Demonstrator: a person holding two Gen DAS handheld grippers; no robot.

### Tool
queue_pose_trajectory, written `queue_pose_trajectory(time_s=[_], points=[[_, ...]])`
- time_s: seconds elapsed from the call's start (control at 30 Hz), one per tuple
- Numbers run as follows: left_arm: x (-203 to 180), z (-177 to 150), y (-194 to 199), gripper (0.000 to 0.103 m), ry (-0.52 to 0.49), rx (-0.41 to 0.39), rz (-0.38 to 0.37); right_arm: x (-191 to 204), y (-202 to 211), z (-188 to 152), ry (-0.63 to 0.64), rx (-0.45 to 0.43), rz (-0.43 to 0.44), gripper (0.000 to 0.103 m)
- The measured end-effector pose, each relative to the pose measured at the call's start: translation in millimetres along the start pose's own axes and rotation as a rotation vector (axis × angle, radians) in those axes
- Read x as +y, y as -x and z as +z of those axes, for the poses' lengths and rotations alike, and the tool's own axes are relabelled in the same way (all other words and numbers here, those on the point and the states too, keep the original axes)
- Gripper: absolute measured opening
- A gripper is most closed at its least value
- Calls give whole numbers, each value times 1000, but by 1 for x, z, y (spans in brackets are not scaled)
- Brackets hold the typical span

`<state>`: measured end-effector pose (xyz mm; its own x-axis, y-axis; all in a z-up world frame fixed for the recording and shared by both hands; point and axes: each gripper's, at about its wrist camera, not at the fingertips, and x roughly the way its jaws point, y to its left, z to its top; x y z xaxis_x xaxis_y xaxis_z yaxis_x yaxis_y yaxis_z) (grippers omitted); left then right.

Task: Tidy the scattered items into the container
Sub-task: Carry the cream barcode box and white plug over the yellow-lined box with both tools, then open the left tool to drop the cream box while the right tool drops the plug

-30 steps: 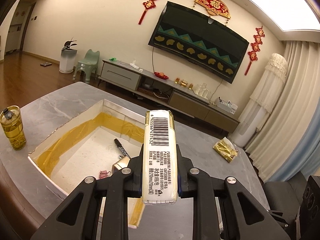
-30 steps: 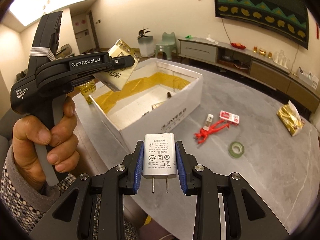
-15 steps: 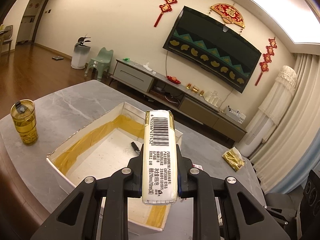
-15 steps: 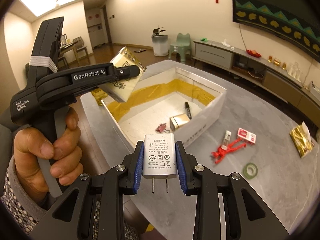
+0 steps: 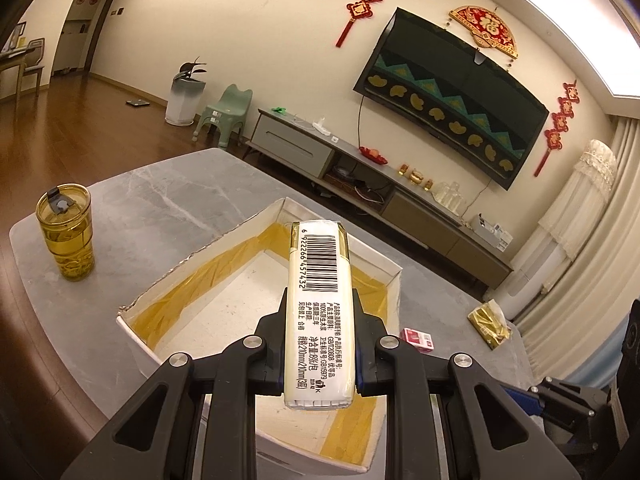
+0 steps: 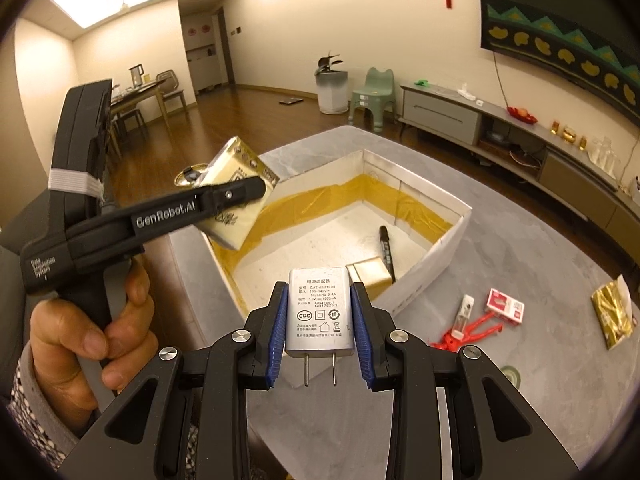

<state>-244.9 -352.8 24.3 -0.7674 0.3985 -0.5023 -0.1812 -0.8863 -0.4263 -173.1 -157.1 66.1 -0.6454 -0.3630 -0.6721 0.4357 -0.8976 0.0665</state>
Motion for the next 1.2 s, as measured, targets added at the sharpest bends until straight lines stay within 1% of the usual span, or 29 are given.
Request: queue_pose_trajectory(time_s=[0.3,0.43,0.93,1.2], points=[[9,1,-20,24,10,38,47,-11,-22,20,1,20,24,32],[10,0,-31,24,4,64,65,-17,-38,28,-10,42,40,32],[20,-2,-57,24,4,109,117,-40,-101,69,-45,105,96,32],[22,-5,-67,24,-2,131,139,-50,-135,76,-69,146,121,32]])
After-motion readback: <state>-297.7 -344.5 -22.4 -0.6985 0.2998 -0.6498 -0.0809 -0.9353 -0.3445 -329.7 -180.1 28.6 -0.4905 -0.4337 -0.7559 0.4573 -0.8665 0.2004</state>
